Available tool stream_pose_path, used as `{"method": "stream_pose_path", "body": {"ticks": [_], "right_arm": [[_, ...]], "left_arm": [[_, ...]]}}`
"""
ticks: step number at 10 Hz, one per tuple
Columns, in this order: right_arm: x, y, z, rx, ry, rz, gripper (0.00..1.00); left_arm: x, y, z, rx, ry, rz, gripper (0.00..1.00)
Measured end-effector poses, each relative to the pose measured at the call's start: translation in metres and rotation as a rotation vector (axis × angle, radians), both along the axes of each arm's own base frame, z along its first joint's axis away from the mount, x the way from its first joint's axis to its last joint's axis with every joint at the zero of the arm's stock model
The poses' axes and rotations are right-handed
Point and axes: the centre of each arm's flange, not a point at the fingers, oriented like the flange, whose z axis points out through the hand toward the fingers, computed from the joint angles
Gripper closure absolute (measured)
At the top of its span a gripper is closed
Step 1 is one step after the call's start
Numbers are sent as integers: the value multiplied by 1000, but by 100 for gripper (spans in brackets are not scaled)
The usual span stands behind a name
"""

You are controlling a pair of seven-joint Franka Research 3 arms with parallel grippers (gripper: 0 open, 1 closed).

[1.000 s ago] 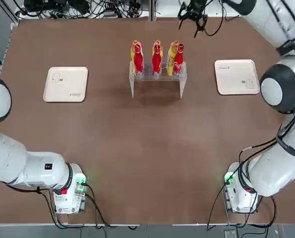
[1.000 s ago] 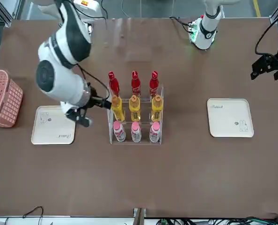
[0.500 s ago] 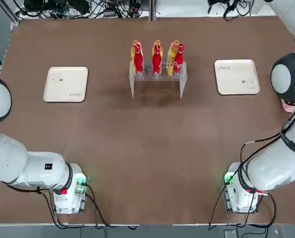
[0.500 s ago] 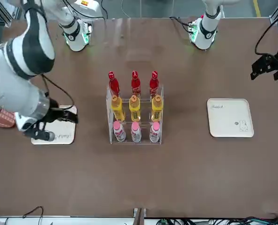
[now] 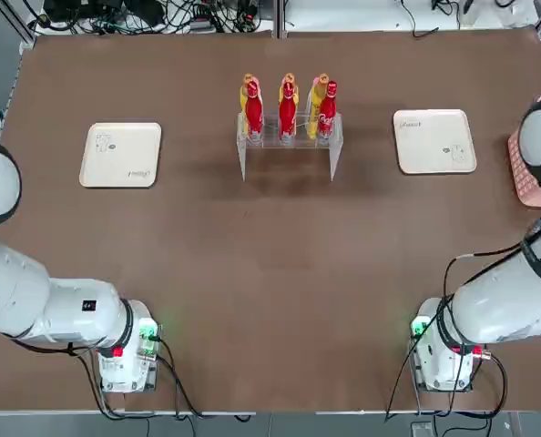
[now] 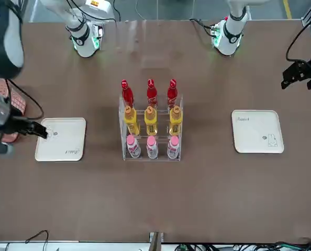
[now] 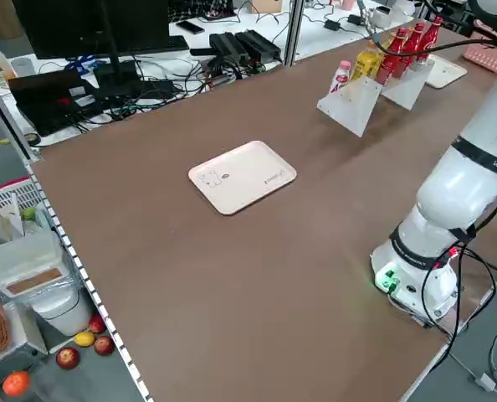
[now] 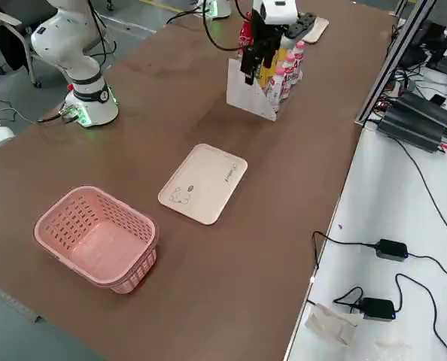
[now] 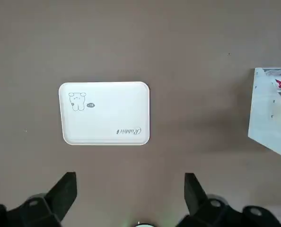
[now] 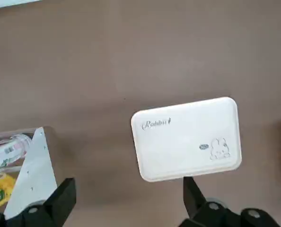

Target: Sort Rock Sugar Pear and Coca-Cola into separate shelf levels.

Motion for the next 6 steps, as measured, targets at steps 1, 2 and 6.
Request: {"method": "stream_pose_path", "body": {"ticks": [1,2,6], "right_arm": [[-20,-9,26,11,9,-7,0],[-38,-12,47,18,15,-10,0],[-77,0,71,13,30,-15,0]], "left_arm": [[0,0,0,0,0,0,0],[0,0,0,0,0,0,0],[0,0,0,0,0,0,0]]}}
